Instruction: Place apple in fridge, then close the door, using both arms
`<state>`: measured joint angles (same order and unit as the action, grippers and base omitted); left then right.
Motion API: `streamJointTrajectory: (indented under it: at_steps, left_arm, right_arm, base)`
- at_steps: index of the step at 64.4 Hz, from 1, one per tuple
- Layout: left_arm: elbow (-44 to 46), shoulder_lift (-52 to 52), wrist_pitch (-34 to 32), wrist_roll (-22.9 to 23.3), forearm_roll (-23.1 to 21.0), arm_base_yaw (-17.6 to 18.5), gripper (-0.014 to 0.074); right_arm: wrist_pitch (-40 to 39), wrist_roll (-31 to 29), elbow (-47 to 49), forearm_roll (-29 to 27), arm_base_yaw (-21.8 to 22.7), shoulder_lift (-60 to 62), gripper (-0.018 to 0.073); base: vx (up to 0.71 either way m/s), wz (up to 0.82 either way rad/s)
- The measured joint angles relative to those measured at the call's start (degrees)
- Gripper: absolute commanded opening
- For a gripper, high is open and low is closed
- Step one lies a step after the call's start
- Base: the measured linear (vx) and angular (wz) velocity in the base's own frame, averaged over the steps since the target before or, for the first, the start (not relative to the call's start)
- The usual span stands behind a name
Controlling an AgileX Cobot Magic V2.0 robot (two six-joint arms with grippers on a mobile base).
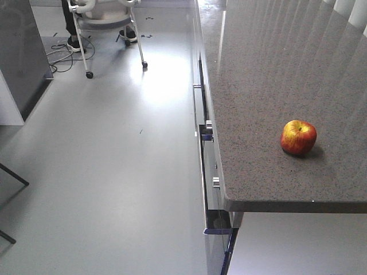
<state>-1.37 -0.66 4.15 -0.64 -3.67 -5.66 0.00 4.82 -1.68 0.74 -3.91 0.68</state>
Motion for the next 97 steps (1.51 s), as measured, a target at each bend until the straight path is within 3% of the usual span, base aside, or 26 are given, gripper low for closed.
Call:
streamJointTrajectory:
  at_steps: [83, 97]
  left_arm:
    - [0.0, 0.0, 0.0, 0.0, 0.0, 0.0, -0.0006]
    - [0.0, 0.0, 0.0, 0.0, 0.0, 0.0, -0.0006]
  right_arm:
    - [0.0, 0.0, 0.0, 0.0, 0.0, 0.0, -0.0003]
    - [-3.3, 4.5, 0.0, -7.6, 0.0, 0.0, -0.0003]
  base:
    - [0.0, 0.0]
    - [0.0, 0.0]
